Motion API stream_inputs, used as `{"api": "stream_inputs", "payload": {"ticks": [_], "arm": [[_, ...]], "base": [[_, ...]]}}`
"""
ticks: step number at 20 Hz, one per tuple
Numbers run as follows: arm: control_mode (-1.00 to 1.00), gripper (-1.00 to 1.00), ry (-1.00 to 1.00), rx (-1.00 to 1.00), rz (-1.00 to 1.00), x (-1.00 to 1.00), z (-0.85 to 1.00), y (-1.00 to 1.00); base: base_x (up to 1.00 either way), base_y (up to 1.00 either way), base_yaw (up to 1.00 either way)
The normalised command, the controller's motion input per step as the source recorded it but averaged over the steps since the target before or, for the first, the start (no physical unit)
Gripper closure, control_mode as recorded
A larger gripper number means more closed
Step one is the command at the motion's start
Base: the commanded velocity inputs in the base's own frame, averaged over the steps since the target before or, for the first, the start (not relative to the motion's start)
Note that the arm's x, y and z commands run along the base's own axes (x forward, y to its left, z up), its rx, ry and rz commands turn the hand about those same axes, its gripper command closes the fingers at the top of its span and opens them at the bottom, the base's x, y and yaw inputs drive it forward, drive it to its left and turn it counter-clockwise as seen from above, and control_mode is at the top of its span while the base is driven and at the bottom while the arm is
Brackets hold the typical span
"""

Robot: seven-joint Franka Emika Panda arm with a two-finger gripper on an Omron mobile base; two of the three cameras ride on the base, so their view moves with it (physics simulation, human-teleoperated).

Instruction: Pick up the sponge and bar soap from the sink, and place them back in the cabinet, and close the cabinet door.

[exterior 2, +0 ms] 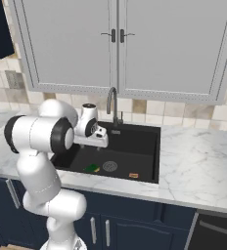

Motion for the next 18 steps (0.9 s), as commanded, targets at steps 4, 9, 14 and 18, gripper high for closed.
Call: {"api": "stream_inputs", "payload": {"ticks": [4,9,14,18], "arm": [[-1.00,-1.00,0.00,0.00,0.00,0.25,-0.08,0.00],[-1.00,-1.00,0.00,0.00,0.00,0.23,-0.11,0.01],[-1.00,-1.00,0.00,0.00,0.00,0.21,-0.12,0.02],[-1.00,-1.00,0.00,0.00,0.00,0.18,-0.14,0.01]], "base": [[0.00,0.00,0.00],[0.00,0.00,0.00],[0.00,0.00,0.00],[0.00,0.00,0.00]]}}
